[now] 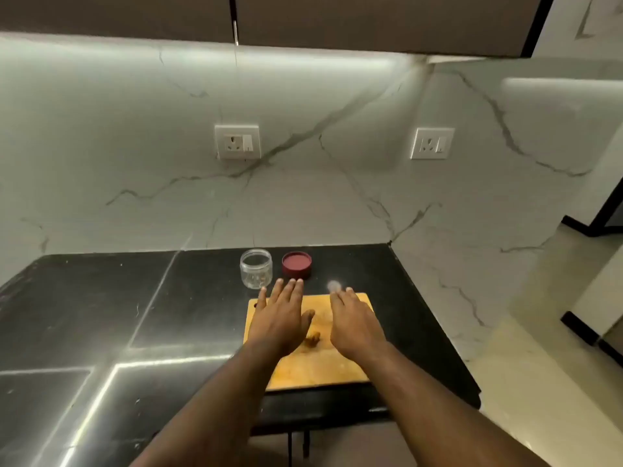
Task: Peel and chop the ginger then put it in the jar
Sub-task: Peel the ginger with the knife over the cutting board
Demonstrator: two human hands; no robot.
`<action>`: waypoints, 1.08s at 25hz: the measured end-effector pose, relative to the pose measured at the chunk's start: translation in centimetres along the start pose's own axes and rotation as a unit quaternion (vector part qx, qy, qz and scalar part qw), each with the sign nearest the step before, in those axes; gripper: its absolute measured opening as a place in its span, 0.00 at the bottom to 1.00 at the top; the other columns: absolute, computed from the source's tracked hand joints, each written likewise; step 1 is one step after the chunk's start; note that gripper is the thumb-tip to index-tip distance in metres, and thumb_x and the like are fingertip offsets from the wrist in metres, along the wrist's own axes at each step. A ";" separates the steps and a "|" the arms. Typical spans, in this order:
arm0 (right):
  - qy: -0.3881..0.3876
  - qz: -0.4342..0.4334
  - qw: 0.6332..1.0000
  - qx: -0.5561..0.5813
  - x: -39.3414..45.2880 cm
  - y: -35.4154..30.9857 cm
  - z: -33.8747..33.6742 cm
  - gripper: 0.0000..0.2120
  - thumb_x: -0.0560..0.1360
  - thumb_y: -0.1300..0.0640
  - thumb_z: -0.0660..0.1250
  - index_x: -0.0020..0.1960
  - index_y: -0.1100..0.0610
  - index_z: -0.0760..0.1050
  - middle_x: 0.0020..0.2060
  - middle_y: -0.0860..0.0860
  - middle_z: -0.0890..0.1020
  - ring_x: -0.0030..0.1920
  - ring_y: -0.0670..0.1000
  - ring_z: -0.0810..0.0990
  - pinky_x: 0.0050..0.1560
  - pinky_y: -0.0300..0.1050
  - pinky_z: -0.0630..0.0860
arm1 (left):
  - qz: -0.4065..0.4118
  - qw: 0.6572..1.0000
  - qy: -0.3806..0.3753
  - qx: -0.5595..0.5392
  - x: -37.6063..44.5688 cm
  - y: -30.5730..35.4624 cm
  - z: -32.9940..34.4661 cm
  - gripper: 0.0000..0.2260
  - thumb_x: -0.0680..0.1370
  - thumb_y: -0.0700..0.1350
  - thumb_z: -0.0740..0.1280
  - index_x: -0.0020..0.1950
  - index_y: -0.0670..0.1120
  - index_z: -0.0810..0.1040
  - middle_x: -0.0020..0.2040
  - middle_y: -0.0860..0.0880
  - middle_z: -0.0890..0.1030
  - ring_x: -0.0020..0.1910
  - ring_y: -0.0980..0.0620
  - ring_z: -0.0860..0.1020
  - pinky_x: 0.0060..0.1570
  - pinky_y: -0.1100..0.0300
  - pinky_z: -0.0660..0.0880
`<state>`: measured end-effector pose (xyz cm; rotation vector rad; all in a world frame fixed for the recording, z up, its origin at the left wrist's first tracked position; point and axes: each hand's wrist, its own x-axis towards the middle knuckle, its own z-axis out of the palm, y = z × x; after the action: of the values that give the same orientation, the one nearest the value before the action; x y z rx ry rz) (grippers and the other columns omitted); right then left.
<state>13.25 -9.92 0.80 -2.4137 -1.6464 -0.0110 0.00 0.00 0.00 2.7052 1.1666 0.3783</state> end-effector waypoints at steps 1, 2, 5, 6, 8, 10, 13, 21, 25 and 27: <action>-0.031 0.032 0.999 0.002 -1.0 0.3 0.8 0.26 0.79 0.61 0.60 0.76 0.57 0.61 0.73 0.54 0.69 0.73 0.55 0.65 0.71 0.50 0.67 | -0.030 0.998 -0.030 -0.035 -0.7 -0.6 0.9 0.31 0.83 0.59 0.54 0.82 0.49 0.50 0.81 0.49 0.57 0.80 0.47 0.54 0.77 0.47 0.55; -0.037 0.060 0.997 0.026 -1.4 1.2 1.8 0.24 0.78 0.60 0.58 0.74 0.56 0.64 0.69 0.53 0.72 0.69 0.55 0.69 0.67 0.50 0.71 | -0.057 0.995 -0.045 -0.074 -1.0 -1.2 1.9 0.29 0.83 0.57 0.58 0.81 0.49 0.55 0.79 0.49 0.63 0.77 0.47 0.61 0.74 0.50 0.62; -0.065 0.127 0.989 0.046 -2.5 4.0 4.0 0.21 0.78 0.58 0.58 0.71 0.56 0.69 0.62 0.53 0.75 0.62 0.55 0.73 0.61 0.51 0.74 | -0.124 0.977 -0.060 -0.164 -2.2 -2.3 4.7 0.24 0.82 0.51 0.63 0.77 0.49 0.65 0.72 0.48 0.72 0.70 0.48 0.71 0.69 0.53 0.69; -0.076 0.134 0.986 0.057 -2.1 4.5 4.5 0.21 0.78 0.57 0.59 0.71 0.57 0.69 0.61 0.54 0.75 0.62 0.55 0.73 0.61 0.51 0.74 | -0.132 0.973 -0.068 -0.175 -2.2 -2.2 5.3 0.24 0.81 0.50 0.64 0.77 0.49 0.67 0.71 0.48 0.73 0.68 0.49 0.72 0.69 0.54 0.69; -0.086 0.132 0.984 0.087 -1.0 4.8 4.8 0.22 0.78 0.53 0.62 0.71 0.56 0.69 0.62 0.54 0.74 0.62 0.56 0.74 0.61 0.52 0.74 | -0.133 0.970 -0.069 -0.189 -1.4 -1.9 5.9 0.24 0.80 0.50 0.67 0.76 0.50 0.69 0.69 0.49 0.74 0.66 0.49 0.73 0.67 0.55 0.70; -0.103 0.124 0.981 0.105 -0.1 5.5 5.4 0.24 0.78 0.50 0.65 0.72 0.54 0.67 0.63 0.53 0.73 0.63 0.56 0.74 0.61 0.52 0.74 | -0.123 0.968 -0.079 -0.203 -0.4 -1.6 6.6 0.25 0.79 0.49 0.69 0.75 0.52 0.70 0.68 0.50 0.74 0.66 0.49 0.73 0.67 0.55 0.70; -0.113 0.114 0.979 0.125 0.9 6.8 5.6 0.25 0.77 0.51 0.67 0.72 0.53 0.67 0.64 0.53 0.74 0.62 0.56 0.75 0.60 0.51 0.74 | -0.105 0.970 -0.110 -0.187 0.2 -1.2 6.9 0.23 0.78 0.45 0.70 0.73 0.52 0.73 0.66 0.52 0.74 0.66 0.50 0.72 0.68 0.57 0.69; -0.104 0.168 0.936 0.290 2.7 9.6 5.3 0.20 0.73 0.53 0.69 0.64 0.53 0.75 0.45 0.49 0.82 0.46 0.50 0.80 0.46 0.45 0.75 | -0.209 0.952 -0.064 -0.214 1.2 -0.2 7.5 0.15 0.73 0.47 0.76 0.58 0.50 0.80 0.52 0.52 0.77 0.48 0.55 0.75 0.47 0.63 0.70; -0.163 0.256 0.791 0.531 3.3 9.2 4.6 0.11 0.79 0.59 0.63 0.59 0.56 0.79 0.42 0.52 0.81 0.42 0.51 0.80 0.41 0.48 0.80 | -0.230 0.951 -0.043 -0.201 0.9 0.3 7.3 0.13 0.75 0.46 0.74 0.58 0.47 0.82 0.51 0.54 0.76 0.49 0.55 0.74 0.48 0.65 0.68; -0.197 0.297 0.683 0.638 3.4 8.7 4.2 0.11 0.80 0.63 0.59 0.55 0.60 0.79 0.39 0.55 0.77 0.40 0.55 0.78 0.39 0.51 0.80 | -0.235 0.950 -0.038 -0.204 0.9 0.3 7.4 0.13 0.75 0.46 0.74 0.59 0.46 0.82 0.52 0.52 0.78 0.49 0.56 0.74 0.50 0.65 0.69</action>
<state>22.04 -9.06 -4.44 -1.5987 -0.3939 1.3336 2.98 0.09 -6.80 1.9984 1.4663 0.3839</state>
